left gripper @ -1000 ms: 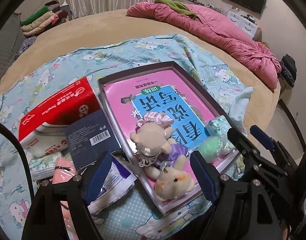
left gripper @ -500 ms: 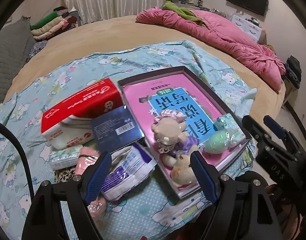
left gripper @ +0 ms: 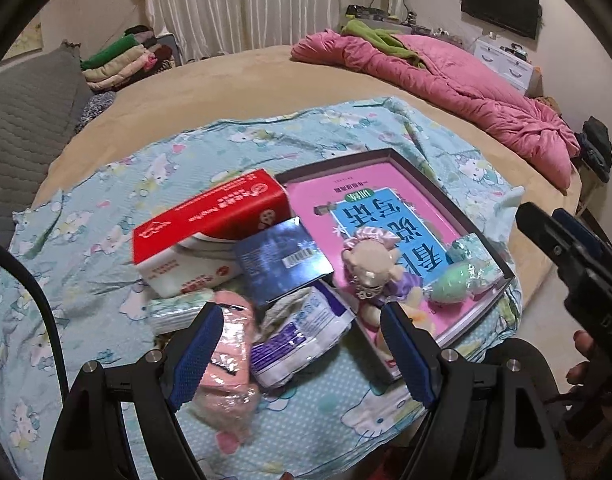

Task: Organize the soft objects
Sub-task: 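Move both tools back over the remaining pile beside the tray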

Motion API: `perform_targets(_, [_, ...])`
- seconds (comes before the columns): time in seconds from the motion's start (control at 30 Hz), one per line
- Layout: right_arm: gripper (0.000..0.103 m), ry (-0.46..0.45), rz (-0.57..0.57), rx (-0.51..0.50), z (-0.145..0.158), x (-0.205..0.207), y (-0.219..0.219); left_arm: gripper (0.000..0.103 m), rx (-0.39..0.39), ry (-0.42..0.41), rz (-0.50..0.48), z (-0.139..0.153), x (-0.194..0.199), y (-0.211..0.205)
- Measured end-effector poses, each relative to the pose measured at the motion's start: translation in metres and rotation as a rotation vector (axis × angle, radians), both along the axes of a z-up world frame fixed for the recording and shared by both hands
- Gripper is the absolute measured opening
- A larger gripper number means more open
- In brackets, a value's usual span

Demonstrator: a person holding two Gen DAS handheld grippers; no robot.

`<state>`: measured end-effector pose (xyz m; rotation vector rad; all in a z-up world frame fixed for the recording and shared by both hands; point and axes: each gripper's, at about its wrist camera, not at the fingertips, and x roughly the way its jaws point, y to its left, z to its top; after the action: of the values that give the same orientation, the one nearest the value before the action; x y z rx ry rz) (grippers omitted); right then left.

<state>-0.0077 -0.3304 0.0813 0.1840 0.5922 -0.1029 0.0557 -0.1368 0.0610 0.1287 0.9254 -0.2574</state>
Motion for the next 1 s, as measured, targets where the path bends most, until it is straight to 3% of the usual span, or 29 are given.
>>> perform_targets(0.13, [0.079, -0.006, 0.045, 0.028, 0.01, -0.002, 0.015, 0.08, -0.004, -0.007, 0.02, 0.007, -0.005, 0.014])
perform_targets(0.67, [0.079, 0.008, 0.168, -0.018, 0.019, -0.007, 0.064, 0.08, -0.046, -0.012, 0.099, 0.016, -0.018, 0.069])
perform_targets(1.0, [0.08, 0.017, 0.204, -0.033, 0.019, -0.008, 0.078, 0.08, -0.096, -0.019, 0.218, 0.022, -0.016, 0.126])
